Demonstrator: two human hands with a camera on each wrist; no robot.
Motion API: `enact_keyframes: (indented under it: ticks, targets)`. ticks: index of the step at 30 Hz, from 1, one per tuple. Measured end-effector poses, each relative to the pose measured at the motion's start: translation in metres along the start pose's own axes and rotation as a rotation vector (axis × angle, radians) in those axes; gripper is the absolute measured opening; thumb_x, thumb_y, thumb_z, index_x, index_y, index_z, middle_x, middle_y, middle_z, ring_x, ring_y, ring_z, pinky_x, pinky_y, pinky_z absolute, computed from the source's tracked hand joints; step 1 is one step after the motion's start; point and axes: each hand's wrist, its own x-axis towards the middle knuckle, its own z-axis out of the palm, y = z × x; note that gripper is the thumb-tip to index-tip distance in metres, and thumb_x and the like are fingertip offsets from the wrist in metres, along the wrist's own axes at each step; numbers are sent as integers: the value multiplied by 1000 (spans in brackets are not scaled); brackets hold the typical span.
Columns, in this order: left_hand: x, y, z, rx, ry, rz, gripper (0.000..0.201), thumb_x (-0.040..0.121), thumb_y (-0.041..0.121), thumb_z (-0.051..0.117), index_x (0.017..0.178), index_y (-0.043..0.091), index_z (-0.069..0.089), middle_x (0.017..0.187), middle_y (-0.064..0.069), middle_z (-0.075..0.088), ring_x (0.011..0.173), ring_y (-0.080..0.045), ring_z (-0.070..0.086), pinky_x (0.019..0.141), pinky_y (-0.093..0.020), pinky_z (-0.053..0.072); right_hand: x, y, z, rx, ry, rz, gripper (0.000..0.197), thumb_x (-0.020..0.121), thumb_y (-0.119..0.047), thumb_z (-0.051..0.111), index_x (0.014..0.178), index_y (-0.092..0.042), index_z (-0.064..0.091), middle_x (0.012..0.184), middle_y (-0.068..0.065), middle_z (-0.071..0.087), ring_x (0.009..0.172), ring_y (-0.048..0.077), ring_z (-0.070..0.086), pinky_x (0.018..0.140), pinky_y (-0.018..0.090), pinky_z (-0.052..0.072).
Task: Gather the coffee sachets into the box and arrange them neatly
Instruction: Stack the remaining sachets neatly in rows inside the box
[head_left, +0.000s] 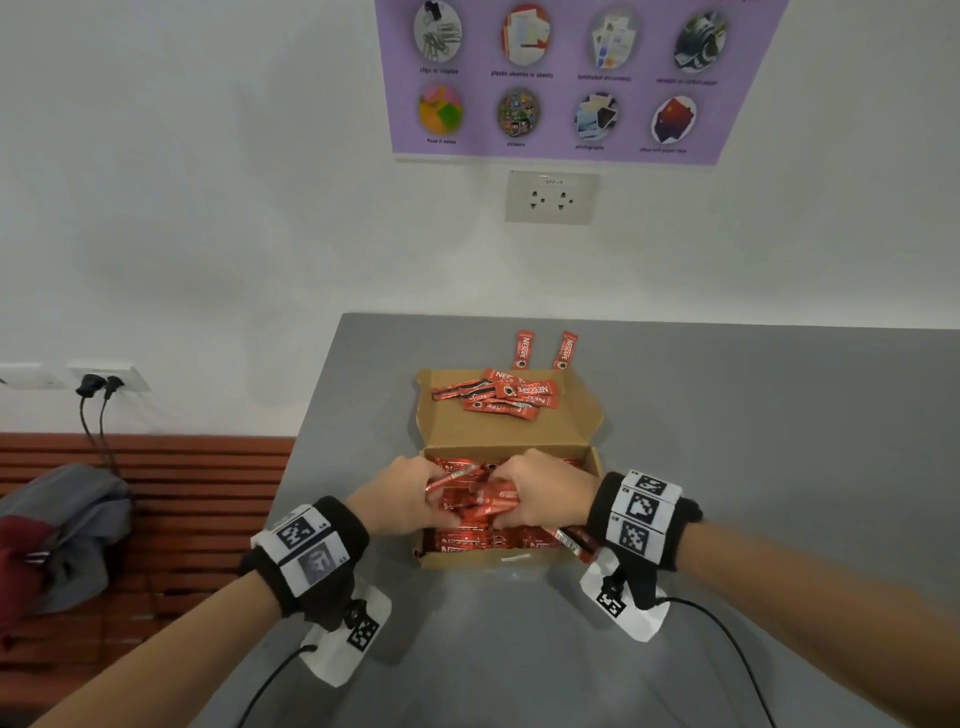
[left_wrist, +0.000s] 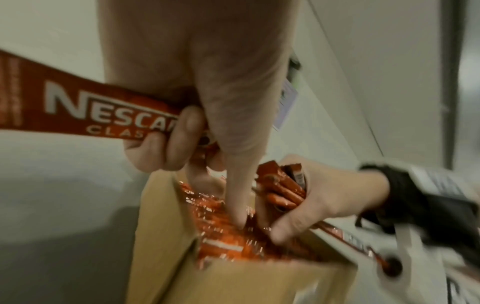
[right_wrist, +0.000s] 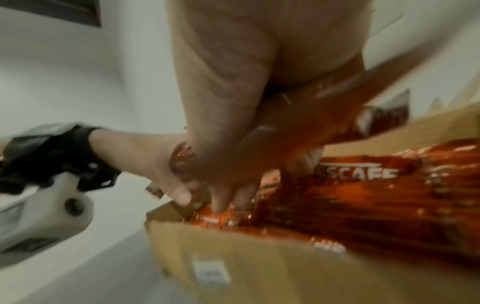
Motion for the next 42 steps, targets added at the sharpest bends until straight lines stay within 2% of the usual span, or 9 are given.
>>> enact_keyframes:
  ticks: [5,10,16,25,30,32,35,39,42]
  targets:
    - [6,2,-2,-141,70,-35,21,96,27,49,104,9,58,108,-5,65,89,-12,62,69,-10,44,-9,0,-23,381,460,-35,6,89,-24,62,92,-19,58,73,-10,62,64,8,62,61,14,47]
    - [7,12,5,-238,150,142,22,97,22,47,117,20,55,108,7,61,93,-3,59,79,-9,44,-5,-10,-23,380,471,-49,8,83,-19,69,85,-12,66,71,-14,62,61,-6,57,58,9,40]
    - [1,6,-4,-499,214,117,14,91,21,57,80,29,60,81,9,64,79,-1,63,75,-17,48,-9,2,-7,402,583,-48,12,82,-24,71,91,-15,70,78,-14,67,70,-3,62,66,16,48]
    - [4,13,-4,-565,455,130,16,79,13,71,78,16,56,77,3,70,75,-1,66,68,-11,48,-12,-3,-13,550,716,-79,39,79,-23,73,116,-19,60,106,-14,64,97,-8,59,84,7,43]
    - [4,18,-6,-514,379,97,18,78,11,73,82,20,58,83,8,67,83,-8,64,77,-25,50,-7,-10,-13,328,750,-209,17,78,-15,74,94,-11,69,87,-5,68,79,5,62,73,22,51]
    - [-1,22,-11,-633,236,70,18,87,7,62,100,18,58,74,12,67,69,-3,63,63,-17,51,-8,-7,-13,242,793,-253,18,77,-12,75,94,-10,70,89,-1,69,81,8,63,74,26,52]
    - [-8,20,-15,-758,64,20,19,96,9,45,112,13,56,51,14,58,36,0,38,38,-10,28,-11,0,-10,244,768,-281,18,76,-7,74,94,-10,71,92,-4,68,84,4,62,78,23,52]
    - [-5,9,-16,-496,282,82,15,89,13,61,99,23,65,93,5,67,87,-8,63,70,-14,50,-18,7,-7,300,608,-215,39,76,2,68,110,-17,67,103,-15,63,95,-5,59,86,15,48]
    - [-3,8,-14,-467,400,73,13,83,13,68,93,21,64,89,4,67,91,-6,61,72,-7,43,-22,8,-9,401,622,-130,54,75,7,62,121,-22,59,110,-11,64,98,-2,61,86,16,49]
